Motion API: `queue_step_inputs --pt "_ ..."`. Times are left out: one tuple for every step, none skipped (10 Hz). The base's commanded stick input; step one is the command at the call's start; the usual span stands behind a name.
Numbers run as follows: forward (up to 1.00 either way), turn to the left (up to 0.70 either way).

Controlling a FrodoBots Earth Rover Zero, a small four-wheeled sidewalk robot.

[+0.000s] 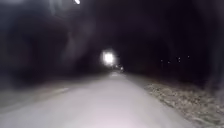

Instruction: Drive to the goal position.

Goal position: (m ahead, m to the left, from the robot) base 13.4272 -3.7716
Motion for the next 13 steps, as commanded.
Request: queue_step_inputs --pt "1.0 0.04" --pt "1.0 0.16" --pt "1.0 0.34" --pt "1.0 0.4" --pt "1.0 0.33" --pt "1.0 0.11" --pt "1.0 0.0" --pt "1.0 0.0" --pt "1.0 0.0" --pt "1.0 0.0" --pt "1.0 0.0" --pt "1.0 0.0" --pt "1.0 0.0"
